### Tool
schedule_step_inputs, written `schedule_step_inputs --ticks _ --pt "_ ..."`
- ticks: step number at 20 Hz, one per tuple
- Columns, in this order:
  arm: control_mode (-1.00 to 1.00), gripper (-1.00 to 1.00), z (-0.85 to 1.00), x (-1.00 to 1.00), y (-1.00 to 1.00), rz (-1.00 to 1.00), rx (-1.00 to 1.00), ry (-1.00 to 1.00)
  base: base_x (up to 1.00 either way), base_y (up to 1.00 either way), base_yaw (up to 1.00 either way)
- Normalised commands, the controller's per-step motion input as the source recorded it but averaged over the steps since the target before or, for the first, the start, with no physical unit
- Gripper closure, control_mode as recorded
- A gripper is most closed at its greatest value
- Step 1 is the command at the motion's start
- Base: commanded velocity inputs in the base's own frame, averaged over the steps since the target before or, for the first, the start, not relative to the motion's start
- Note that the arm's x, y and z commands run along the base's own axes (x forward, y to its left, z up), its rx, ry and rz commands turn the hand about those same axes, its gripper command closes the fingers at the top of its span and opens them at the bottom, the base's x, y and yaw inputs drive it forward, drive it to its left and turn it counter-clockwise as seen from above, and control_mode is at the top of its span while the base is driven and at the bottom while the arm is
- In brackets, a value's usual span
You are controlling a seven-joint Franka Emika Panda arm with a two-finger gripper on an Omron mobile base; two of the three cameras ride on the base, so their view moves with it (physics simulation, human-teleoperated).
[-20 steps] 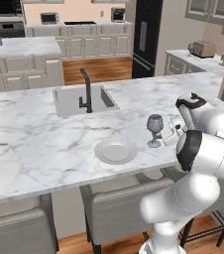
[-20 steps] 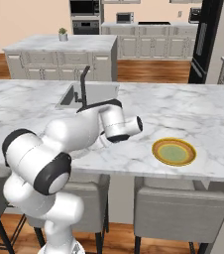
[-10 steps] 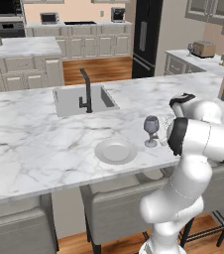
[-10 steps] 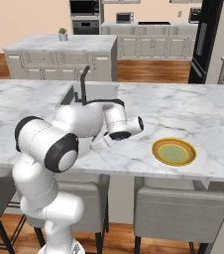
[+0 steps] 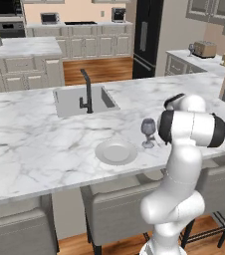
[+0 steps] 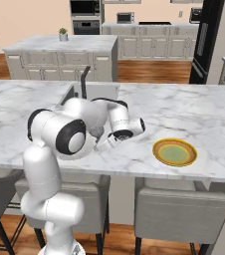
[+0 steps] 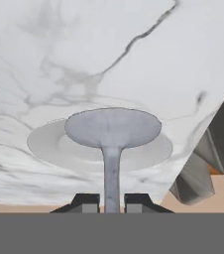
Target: Retrieve the wine glasses from the counter and place one next to each plate.
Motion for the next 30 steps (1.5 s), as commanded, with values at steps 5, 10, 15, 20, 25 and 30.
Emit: schedule_step_inputs --ticks 5,10,15,20,25,30 --pt "-1.0 1.0 -0.36 0.24 -0.13 0.09 0.0 0.05 0.0 0.0 0.0" --pt "-1.0 1.0 -0.38 0.29 -0.06 0.08 0.0 0.01 0.0 0.0 0.0" --pt "-1.0 1.0 -0.31 0.33 0.0 0.08 0.0 -0.02 0.0 0.0 0.0" --pt "-1.0 1.0 -0.31 0.32 0.0 0.03 0.01 -0.02 0.0 0.0 0.0" --pt "-1.0 -1.0 -0.35 -0.11 0.0 0.02 0.0 -0.26 0.0 0.0 0.0" --pt "-1.0 -1.0 -0.24 -0.25 -0.01 0.01 0.0 -0.35 0.0 0.0 0.0"
